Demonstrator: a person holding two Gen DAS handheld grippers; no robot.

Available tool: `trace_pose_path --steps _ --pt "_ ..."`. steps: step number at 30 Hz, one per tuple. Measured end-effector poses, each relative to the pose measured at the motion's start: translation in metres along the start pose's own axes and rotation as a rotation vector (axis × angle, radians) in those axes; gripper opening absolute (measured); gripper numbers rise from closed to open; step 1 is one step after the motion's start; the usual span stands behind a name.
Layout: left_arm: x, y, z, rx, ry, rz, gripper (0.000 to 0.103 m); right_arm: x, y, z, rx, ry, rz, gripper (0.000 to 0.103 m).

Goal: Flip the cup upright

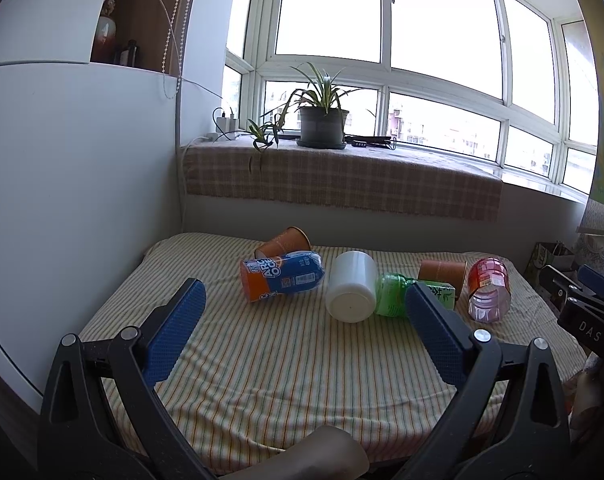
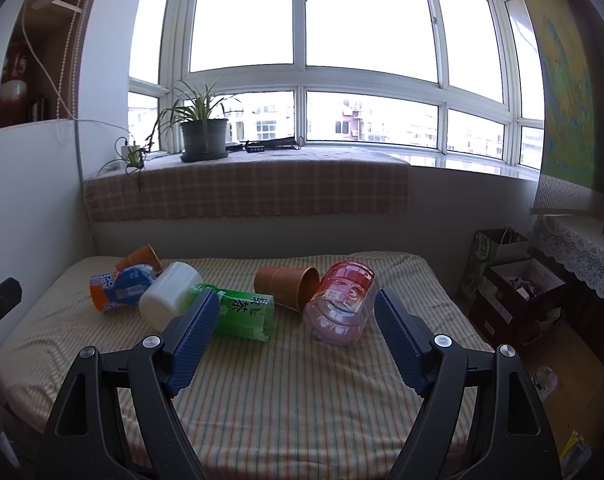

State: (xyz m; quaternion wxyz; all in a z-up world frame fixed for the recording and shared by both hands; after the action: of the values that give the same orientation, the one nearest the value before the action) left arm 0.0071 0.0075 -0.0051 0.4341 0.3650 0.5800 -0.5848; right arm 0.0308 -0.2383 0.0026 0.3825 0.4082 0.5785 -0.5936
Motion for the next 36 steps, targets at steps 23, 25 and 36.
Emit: trace_pose_path --steps 23,25,36 --pt "0.0007 0.0021 -0.0015 -0.002 -0.002 -0.002 0.102 0.0005 0.0027 -0.0003 -0.001 0.003 -0.009 0.079" --pt "0.0003 0.0022 -0.001 -0.002 -0.002 -0.001 0.102 0.0008 0.0026 -0.0003 0.0 0.001 -0.008 0.079" --pt "0.0032 0.0058 0.0015 -0.003 -0.003 -0.004 0.101 0.0013 0.003 -0.0006 0.0 0.005 -0.011 0.079"
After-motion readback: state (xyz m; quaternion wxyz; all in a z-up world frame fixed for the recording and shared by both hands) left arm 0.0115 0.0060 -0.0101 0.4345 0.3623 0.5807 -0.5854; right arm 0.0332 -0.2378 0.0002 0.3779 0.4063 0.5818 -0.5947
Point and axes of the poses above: each gripper's, at about its wrist camera, not at the fingertips, and y roughly the way its jaws point, z to its right, x to its underside, the point moved 1 cm from there along y, roughly the way its jaws point, and after that the axes turned 3 degrees about -x, right-handed, at the moved point
